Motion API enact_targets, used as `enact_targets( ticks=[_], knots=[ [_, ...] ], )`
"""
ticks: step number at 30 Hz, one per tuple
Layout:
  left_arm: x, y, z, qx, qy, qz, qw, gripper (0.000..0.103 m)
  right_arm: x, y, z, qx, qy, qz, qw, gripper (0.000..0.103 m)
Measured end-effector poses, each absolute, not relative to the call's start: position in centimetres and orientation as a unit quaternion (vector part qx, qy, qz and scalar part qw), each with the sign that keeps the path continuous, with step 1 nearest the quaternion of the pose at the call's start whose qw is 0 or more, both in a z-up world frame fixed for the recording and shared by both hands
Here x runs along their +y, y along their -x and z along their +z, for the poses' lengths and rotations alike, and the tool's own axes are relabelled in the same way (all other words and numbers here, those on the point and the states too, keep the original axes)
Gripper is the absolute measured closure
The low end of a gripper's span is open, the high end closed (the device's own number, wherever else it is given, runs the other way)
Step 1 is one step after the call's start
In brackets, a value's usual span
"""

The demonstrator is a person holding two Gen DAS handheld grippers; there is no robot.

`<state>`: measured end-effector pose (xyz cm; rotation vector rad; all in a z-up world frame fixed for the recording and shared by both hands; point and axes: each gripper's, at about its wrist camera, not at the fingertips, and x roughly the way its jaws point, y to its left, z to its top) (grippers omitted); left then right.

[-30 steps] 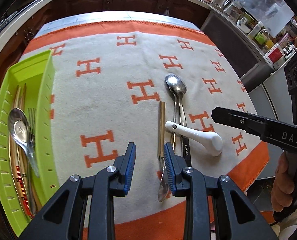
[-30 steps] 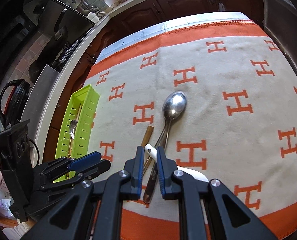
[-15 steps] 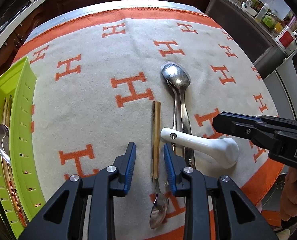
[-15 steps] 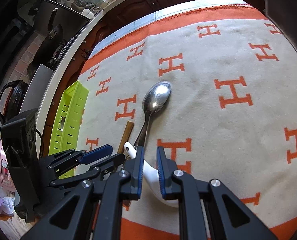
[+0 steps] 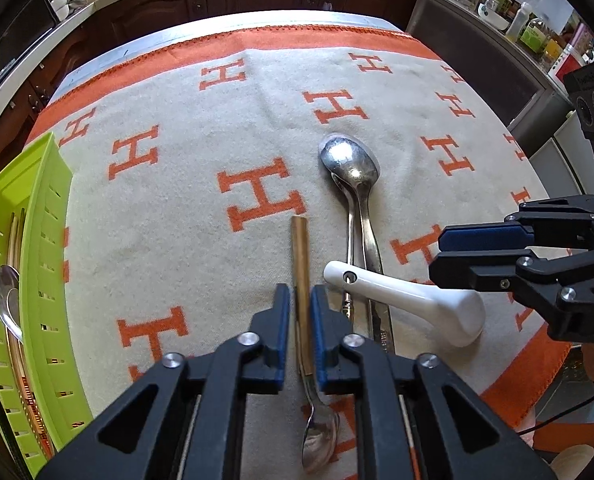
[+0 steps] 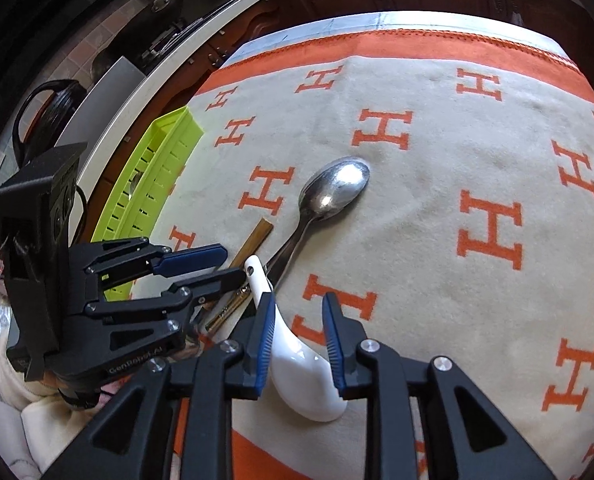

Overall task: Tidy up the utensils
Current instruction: 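Grasp the white ceramic spoon with the right tool while the left tool grasps a gold-handled spoon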

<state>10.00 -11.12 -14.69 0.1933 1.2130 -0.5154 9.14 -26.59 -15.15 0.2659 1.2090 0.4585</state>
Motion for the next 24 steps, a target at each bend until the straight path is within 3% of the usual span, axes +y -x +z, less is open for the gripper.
enact_targets(
  ticks=[2, 6, 8, 19, 24],
  knots=[
    [-10.7, -10.1, -14.7, 0.569, -0.075, -0.245, 0.781, 0.097, -26.8, -9.2, -15.3, 0.562, -0.117, 0.242, 0.782, 0.07],
    [-9.6, -10.1, -14.8, 0.58, -0.056, -0.25, 0.773, 0.097, -27.3, -9.3, -16.0, 0.573, -0.097, 0.285, 0.762, 0.067],
    [-9.0, -10.1, -14.9, 0.586, -0.047, -0.248, 0.77, 0.097, -27.6, -9.2, -16.3, 0.576, -0.093, 0.304, 0.753, 0.061],
    [-7.3, -10.0, -15.0, 0.597, -0.024, -0.24, 0.765, 0.097, -25.7, -7.4, -16.1, 0.557, 0.018, 0.373, 0.741, 0.061],
    [-7.4, -10.0, -15.1, 0.597, -0.022, -0.24, 0.765, 0.097, -24.0, -6.4, -15.8, 0.545, 0.082, 0.364, 0.751, 0.07]
  ],
)
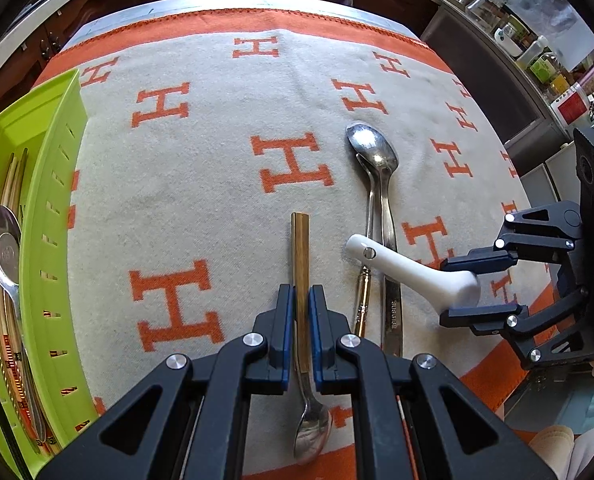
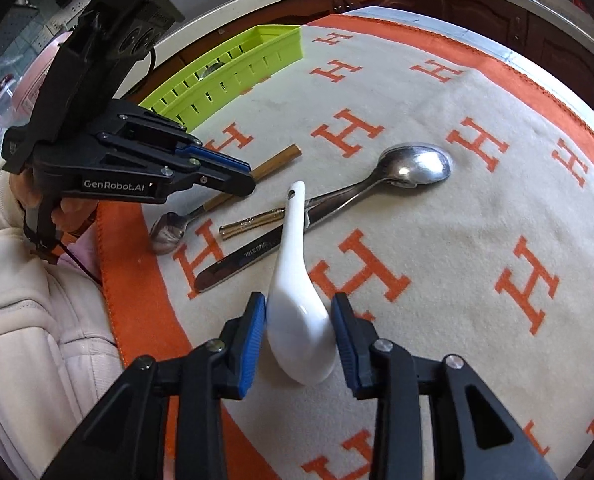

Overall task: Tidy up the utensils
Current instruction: 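Grasp the white ceramic spoon with the right tool while the left tool grasps a gold-handled spoon, then carry both spoons into the green tray and open both tools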

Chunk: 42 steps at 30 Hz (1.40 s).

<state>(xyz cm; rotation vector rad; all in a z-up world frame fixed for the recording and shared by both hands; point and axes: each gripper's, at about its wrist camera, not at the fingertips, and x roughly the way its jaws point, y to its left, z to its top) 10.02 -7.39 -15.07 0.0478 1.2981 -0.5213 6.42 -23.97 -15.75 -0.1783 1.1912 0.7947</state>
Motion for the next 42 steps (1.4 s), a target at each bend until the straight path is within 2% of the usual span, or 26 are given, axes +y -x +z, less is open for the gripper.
enact_targets(
  ticks=[1, 2, 3, 7, 16, 24, 42],
  knots=[
    [-7.4, -10.0, -15.1, 0.597, -0.021, -0.239, 0.765, 0.097, -23.6, -6.2, -15.7, 0.545, 0.09, 0.361, 0.751, 0.075],
    [-7.3, -10.0, -15.1, 0.597, -0.02, -0.239, 0.765, 0.097, -23.3, -6.0, -15.7, 0.546, 0.097, 0.361, 0.75, 0.087],
    [-7.2, -9.9, -15.0, 0.597, -0.019, -0.238, 0.765, 0.097, -22.9, -5.7, -15.7, 0.547, 0.103, 0.362, 0.747, 0.093],
    [-6.9, -9.8, -14.9, 0.596, -0.016, -0.235, 0.768, 0.097, -22.0, -4.8, -15.7, 0.541, 0.127, 0.343, 0.757, 0.093],
    [-5.9, -8.9, -12.5, 0.573, -0.012, -0.238, 0.784, 0.097, -22.9, -5.0, -13.4, 0.527, 0.042, 0.301, 0.794, 0.093],
    [-3.4, -7.2, -8.3, 0.539, 0.015, -0.256, 0.802, 0.098, -20.8, -5.3, -10.0, 0.493, 0.01, 0.297, 0.818, 0.093],
    [5.6, -2.7, 0.4, 0.437, 0.069, -0.226, 0.868, 0.098, -13.1, -6.6, -7.3, 0.471, -0.004, 0.311, 0.826, 0.093]
  ],
)
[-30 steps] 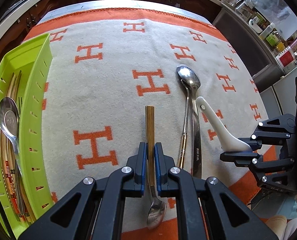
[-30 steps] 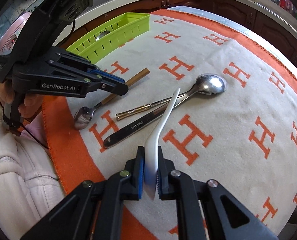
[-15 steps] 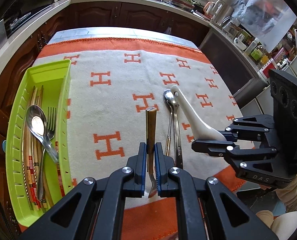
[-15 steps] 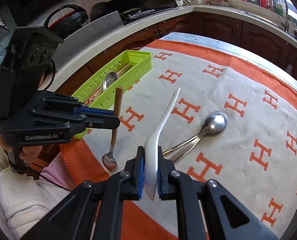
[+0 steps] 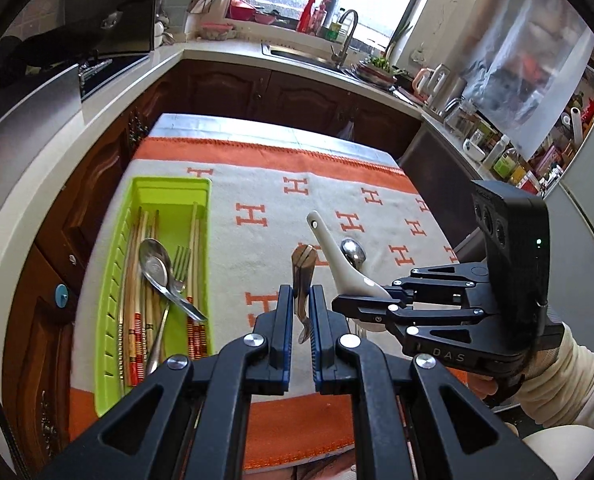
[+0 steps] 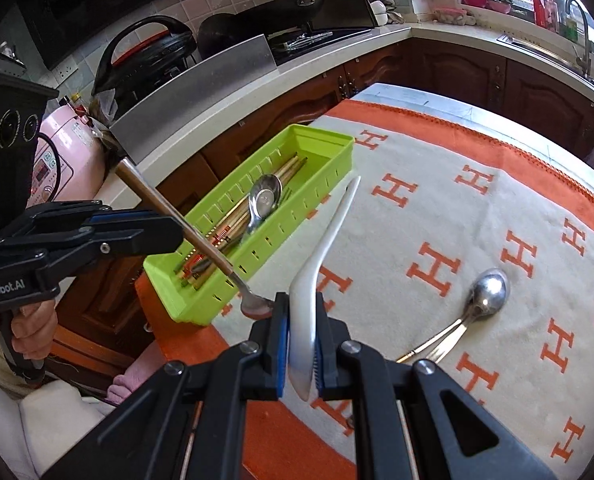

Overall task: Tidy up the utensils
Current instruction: 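Carry both spoons into the green tray and open both tools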

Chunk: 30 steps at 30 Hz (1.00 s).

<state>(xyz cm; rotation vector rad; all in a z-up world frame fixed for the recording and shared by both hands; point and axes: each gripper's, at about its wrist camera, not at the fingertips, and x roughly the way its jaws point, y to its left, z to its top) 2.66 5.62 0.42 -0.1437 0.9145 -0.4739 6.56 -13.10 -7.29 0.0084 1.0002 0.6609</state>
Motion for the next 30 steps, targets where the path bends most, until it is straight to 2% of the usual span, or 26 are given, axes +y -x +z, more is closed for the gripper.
enact_targets(
  ticks=[8, 18, 30],
  knots=[
    [11.0, -1.7, 2.5, 0.416, 0.063, -0.155, 0.894, 0.098, -8.1, -8.3, -5.6, 0.454, -0.034, 0.33, 0.827, 0.093],
    [13.9, -4.3, -2.9, 0.483, 0.044, -0.101, 0.869, 0.098, -3.4, -13.4, -7.8, 0.481, -0.09, 0.302, 0.818, 0.093],
    [14.2, -11.3, -8.1, 0.519, 0.087, -0.102, 0.844, 0.097, -1.0, -18.4, -12.3, 0.52, -0.076, 0.276, 0.805, 0.093]
  ],
)
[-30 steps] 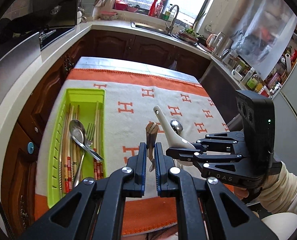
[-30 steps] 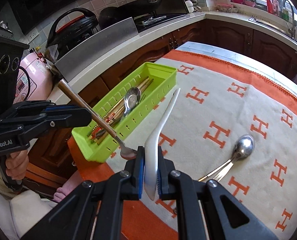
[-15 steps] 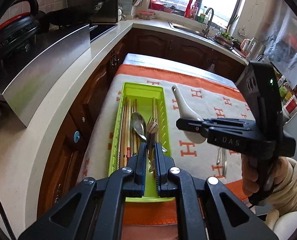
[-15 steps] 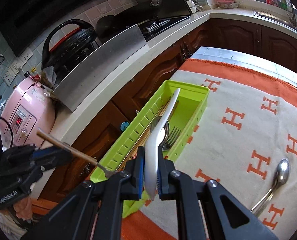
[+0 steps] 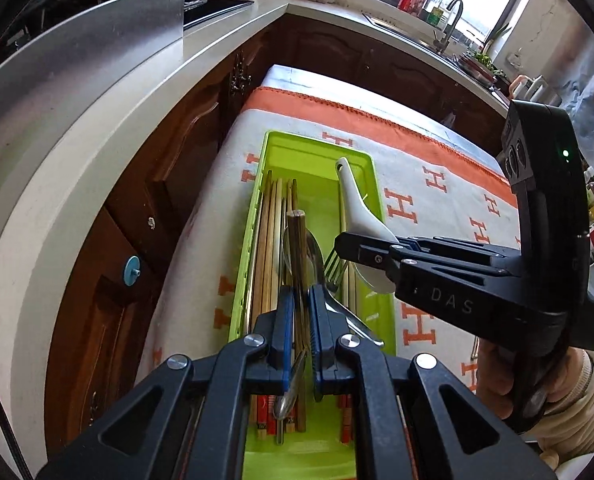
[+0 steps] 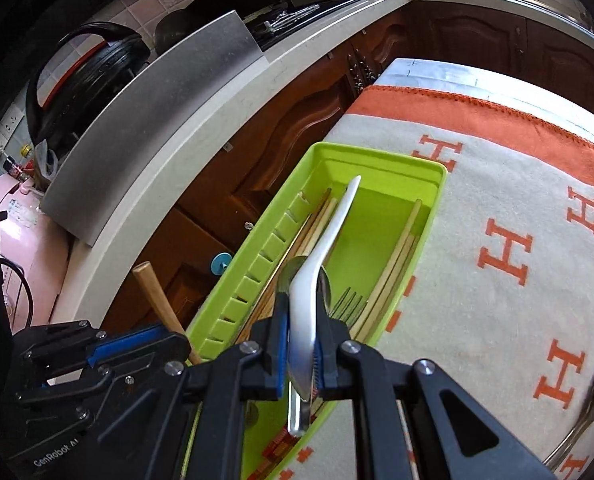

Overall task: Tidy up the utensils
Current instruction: 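Carry both spoons into the green tray and open both tools, then move both tools back to the remaining spoons on the blanket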

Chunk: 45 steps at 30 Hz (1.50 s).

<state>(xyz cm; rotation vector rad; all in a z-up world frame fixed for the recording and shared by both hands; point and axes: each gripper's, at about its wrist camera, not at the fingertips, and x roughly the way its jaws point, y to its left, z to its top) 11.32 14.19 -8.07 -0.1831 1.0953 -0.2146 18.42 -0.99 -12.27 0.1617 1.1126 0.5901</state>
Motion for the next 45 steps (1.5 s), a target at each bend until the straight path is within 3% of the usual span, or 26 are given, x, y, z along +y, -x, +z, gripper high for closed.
enact_targets(
  ticks=[11, 16, 31, 45],
  knots=[
    [13.5, -14.9, -10.7, 0.533, 0.1, -0.102, 0.834, 0.097, -1.8, -21.1, -13.7, 0.529, -0.101, 0.261, 0.801, 0.09],
    [13.3, -14.8, -10.4, 0.527, 0.094, -0.103, 0.838, 0.084, -2.7, -20.4, -13.0, 0.526, -0.099, 0.262, 0.803, 0.09],
    [9.6, -10.6, -6.6, 0.503, 0.062, -0.14, 0.851, 0.083, -8.3, -14.8, -10.7, 0.525, -0.113, 0.219, 0.815, 0.09],
    [0.3, -7.7, -5.9, 0.508, 0.019, -0.226, 0.831, 0.082, -18.0, -8.8, -9.8, 0.505, -0.154, 0.144, 0.837, 0.09]
  ],
)
